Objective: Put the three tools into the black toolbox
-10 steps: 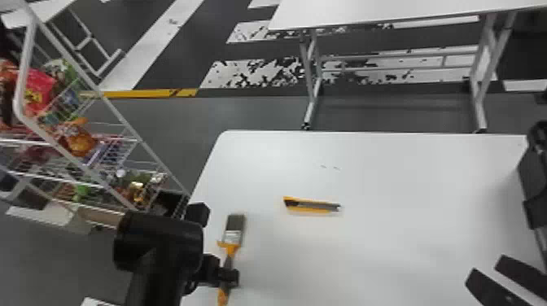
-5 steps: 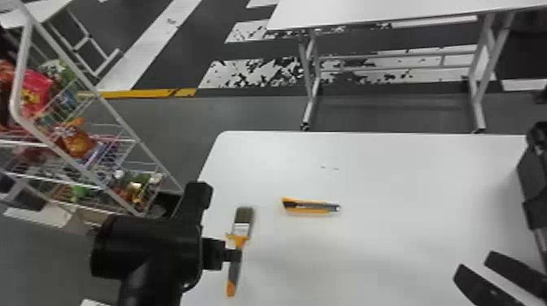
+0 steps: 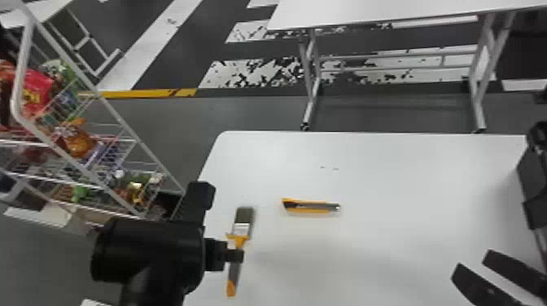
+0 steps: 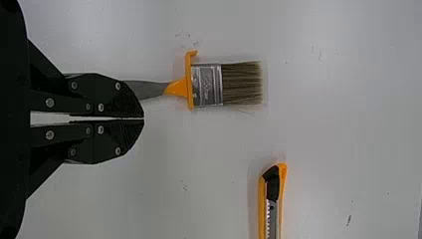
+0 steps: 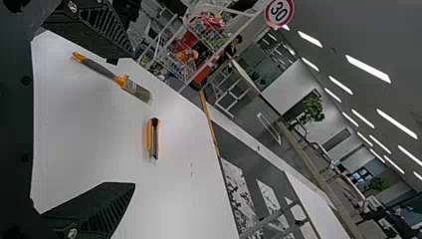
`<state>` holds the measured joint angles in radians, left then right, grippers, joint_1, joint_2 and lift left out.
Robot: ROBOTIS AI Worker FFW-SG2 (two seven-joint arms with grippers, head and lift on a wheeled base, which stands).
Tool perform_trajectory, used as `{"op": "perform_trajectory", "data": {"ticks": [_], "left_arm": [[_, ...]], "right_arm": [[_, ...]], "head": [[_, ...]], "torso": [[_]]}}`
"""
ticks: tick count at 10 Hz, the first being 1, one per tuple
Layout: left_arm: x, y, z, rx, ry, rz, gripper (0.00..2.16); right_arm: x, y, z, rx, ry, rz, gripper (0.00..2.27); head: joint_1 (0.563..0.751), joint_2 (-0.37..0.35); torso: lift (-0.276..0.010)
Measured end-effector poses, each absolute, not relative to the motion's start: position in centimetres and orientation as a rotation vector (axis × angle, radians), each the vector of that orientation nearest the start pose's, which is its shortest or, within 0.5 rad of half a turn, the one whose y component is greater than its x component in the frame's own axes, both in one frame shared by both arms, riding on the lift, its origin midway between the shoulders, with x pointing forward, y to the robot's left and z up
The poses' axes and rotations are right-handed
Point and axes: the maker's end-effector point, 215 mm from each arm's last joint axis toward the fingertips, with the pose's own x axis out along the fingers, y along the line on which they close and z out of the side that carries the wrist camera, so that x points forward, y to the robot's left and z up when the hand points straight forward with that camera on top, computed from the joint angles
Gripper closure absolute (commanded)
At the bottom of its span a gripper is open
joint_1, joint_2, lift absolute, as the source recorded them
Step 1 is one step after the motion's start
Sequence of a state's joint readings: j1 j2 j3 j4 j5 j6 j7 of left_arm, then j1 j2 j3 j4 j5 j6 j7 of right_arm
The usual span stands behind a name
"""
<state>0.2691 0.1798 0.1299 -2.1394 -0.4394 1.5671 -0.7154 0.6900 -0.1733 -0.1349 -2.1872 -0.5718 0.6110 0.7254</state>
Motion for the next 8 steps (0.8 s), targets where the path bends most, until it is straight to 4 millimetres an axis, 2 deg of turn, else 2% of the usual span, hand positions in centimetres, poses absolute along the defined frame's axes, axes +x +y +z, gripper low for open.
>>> {"op": "perform_trajectory", "data": {"ticks": [1, 4, 8], "left_arm": [[30.2, 34.1, -52.4, -0.049, 1.252, -0.046, 0.04], [29.9, 35.6, -52.8, -0.037, 1.263, -0.002, 0.06], [28.1, 36.2, -55.8, -0.056, 1.35, 0.023, 0.07]], "right_arm": [[29.5, -11.4, -40.6, 0.572, 0.511, 0.776, 0.08], [29.6, -11.5, -40.7, 0.567, 0.514, 0.776, 0.08], [29.4, -11.8, -40.9, 0.567, 0.517, 0.771, 0.08]], "head": [[0.695, 0.35], [0.695, 0.35], [0.695, 0.35]], "torso": [[-0.051], [-0.051], [-0.051]]}}
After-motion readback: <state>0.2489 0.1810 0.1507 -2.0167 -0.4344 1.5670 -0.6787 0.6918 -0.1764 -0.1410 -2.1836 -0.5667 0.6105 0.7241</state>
